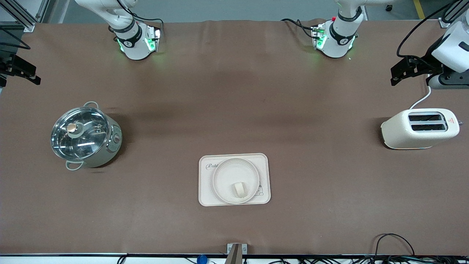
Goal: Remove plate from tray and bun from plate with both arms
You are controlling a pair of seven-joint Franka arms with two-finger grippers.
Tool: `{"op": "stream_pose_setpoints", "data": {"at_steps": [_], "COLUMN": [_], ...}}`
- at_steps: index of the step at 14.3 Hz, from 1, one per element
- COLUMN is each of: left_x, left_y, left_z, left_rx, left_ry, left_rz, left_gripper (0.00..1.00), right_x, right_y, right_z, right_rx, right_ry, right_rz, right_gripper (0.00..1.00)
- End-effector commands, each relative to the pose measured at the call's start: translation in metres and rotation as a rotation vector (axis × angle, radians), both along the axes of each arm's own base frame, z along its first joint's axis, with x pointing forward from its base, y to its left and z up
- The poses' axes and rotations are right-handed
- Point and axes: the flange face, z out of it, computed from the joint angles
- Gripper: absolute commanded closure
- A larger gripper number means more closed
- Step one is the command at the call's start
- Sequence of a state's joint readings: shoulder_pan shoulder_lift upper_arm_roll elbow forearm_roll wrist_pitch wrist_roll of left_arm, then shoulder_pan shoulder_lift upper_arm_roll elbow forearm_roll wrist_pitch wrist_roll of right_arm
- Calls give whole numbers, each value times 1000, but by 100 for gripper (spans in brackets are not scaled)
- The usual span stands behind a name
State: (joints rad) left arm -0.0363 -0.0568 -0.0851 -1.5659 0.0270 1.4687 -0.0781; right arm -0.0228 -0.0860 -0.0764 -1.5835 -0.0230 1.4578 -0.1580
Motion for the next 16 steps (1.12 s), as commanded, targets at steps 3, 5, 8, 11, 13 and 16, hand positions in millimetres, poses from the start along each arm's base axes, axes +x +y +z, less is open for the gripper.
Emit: {"op": "stream_pose_setpoints", "data": {"at_steps": [3, 5, 8, 11, 13, 16], "left_x": [2, 4, 11, 12, 14, 17], "left_y": [4, 6, 6, 5, 6, 7], "left_z": [4, 2, 1, 1, -2, -7], "left_rx": [-3, -3, -2, -10, -10, -7], "left_ry": [-1, 2, 0, 0, 6, 13], "left_rz": [-13, -9, -9, -11, -9, -6], "left_gripper": [0, 0, 0, 0, 0, 0], "right_x": [-14, -14, -13, -9, -8, -7], "right_y": [10, 17, 18, 20, 24, 47], "right_z": [3, 2, 0, 0, -2, -3], "right_rx": [-54, -58, -57, -60, -45, -17], "right_ry": [8, 9, 17, -8, -5, -7], "right_rz": [27, 41, 41, 41, 36, 3], "right_gripper": [0, 0, 0, 0, 0, 0]}}
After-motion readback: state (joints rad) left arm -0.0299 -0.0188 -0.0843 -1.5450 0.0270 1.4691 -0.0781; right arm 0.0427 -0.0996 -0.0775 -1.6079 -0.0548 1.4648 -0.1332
